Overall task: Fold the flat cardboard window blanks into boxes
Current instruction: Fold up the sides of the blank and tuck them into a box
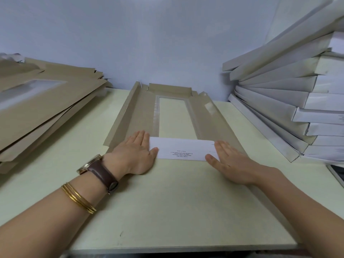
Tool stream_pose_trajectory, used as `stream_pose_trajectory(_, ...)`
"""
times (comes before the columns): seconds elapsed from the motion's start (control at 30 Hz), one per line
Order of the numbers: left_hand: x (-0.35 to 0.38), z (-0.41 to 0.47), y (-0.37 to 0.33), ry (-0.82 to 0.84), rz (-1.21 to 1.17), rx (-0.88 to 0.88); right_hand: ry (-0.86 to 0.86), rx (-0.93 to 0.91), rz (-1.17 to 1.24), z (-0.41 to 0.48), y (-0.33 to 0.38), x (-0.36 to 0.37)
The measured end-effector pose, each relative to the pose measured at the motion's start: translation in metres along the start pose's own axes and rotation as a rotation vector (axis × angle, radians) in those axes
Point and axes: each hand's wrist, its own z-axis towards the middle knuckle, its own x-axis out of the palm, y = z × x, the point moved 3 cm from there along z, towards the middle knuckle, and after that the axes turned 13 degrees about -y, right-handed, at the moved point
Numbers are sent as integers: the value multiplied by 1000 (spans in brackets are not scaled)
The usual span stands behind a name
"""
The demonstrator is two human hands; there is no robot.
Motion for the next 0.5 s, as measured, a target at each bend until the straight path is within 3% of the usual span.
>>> stream_pose_trajectory(0.2, 2, 1, 8, -29, -58, -19, -74, 25, 59, -1, 1, 3)
stream_pose_trajectory(0.5, -18, -6, 4, -214, -275, -54, -349, -28, 282, -10, 12, -12)
